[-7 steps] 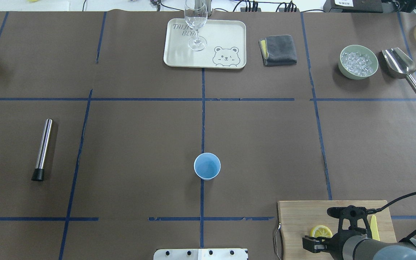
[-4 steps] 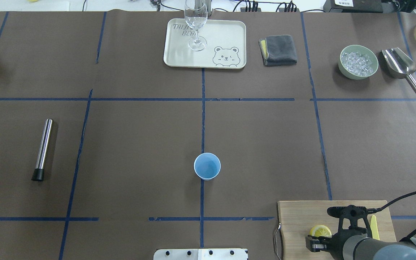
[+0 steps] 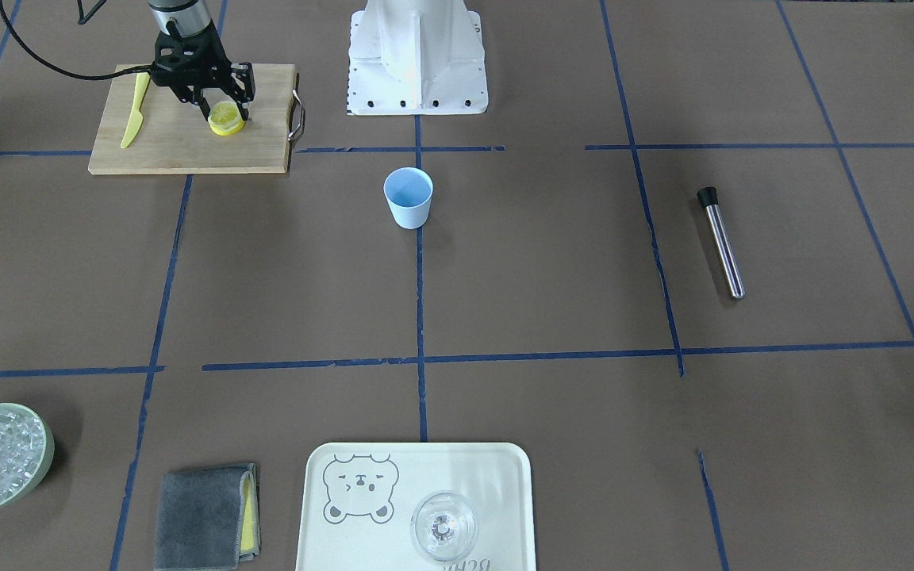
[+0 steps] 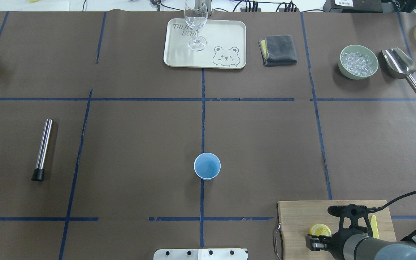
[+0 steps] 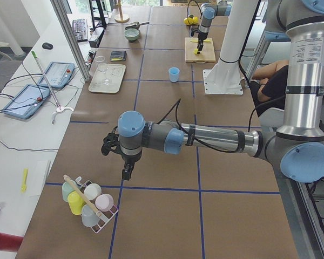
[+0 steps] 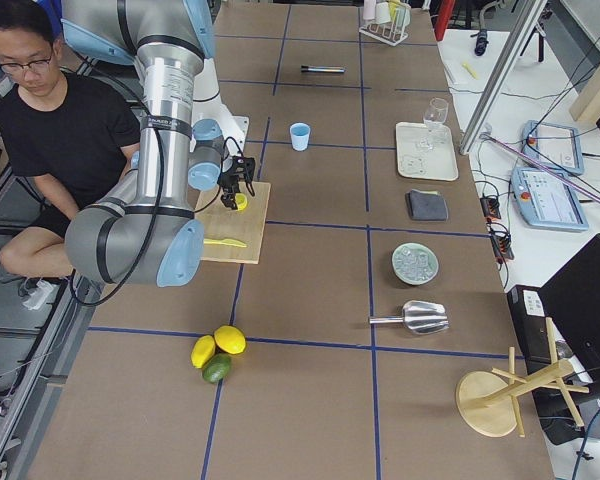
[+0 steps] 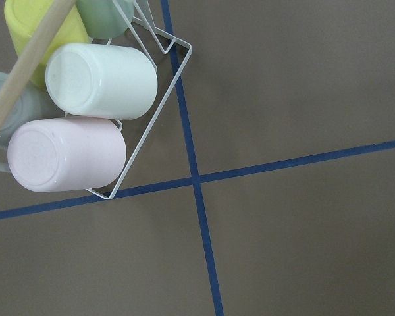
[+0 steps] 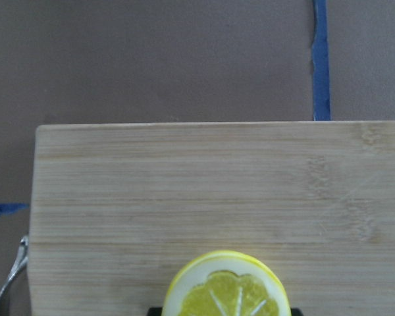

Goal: Squeeze lemon into cup
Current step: 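Lower the right gripper down over the lemon slice, then close the right gripper on the lemon slice and lift it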

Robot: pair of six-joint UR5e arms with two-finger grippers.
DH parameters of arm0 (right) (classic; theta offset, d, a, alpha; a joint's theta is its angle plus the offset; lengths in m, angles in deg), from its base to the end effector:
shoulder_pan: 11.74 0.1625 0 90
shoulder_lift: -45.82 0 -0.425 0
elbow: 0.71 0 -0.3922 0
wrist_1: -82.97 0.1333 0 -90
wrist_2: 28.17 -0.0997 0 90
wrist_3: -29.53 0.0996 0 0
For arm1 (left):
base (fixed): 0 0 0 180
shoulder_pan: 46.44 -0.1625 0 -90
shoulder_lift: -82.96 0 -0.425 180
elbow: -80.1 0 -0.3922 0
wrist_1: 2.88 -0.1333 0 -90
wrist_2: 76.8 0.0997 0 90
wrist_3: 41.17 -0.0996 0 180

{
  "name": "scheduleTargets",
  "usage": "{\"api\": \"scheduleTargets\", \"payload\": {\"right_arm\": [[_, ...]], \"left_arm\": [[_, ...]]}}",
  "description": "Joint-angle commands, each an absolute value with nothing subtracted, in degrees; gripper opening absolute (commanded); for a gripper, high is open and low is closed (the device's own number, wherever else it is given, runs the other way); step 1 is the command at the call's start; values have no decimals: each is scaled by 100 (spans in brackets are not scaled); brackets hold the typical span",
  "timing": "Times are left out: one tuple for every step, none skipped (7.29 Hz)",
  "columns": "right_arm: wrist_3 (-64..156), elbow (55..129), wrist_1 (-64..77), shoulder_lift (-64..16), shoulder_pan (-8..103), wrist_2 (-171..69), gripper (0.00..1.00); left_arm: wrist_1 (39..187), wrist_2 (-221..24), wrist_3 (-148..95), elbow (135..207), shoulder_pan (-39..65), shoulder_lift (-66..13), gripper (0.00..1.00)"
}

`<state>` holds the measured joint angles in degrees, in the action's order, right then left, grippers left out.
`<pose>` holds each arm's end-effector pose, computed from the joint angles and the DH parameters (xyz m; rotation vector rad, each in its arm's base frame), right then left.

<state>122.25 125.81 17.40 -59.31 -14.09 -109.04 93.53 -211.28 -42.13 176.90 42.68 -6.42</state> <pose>-0.4000 -0.1328 0.4268 0.1153 -0.8039 0.0698 -0.0559 -0.4990 0.5929 0.2092 0.7732 0.1157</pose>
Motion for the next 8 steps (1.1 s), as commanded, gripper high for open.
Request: {"api": "scheduleTargets", "payload": {"right_arm": [[12225, 12664, 1740, -5956, -1403, -10903, 36], [12225, 12751, 1731, -6008, -1403, -10912, 37], [12225, 12900, 1731, -6122, -1403, -10912, 37], [12225, 13128, 1670, -6253, -1394, -10920, 37], [12225, 13460, 1391, -6298, -1394, -10929, 37], [12225, 13699, 1119, -6264, -1368, -10964, 37], [12225, 13762, 1090, -6220, -1141, -11130, 38], [12225, 13763, 1064, -6037, -843, -11349, 38]], "left_arm": [[9354, -21128, -4213, 17687, 4268, -642, 100], [9362, -21128, -4213, 17696, 4268, -642, 100], [9354, -21128, -4205, 17704, 4268, -642, 100], [9354, -21128, -4205, 17704, 4268, -642, 100], [9354, -21128, -4213, 17696, 4268, -642, 100], [9362, -21128, -4213, 17696, 4268, -634, 100], [9354, -21128, -4213, 17687, 4268, -634, 100], [9362, -21128, -4213, 17687, 4268, -616, 100]]}}
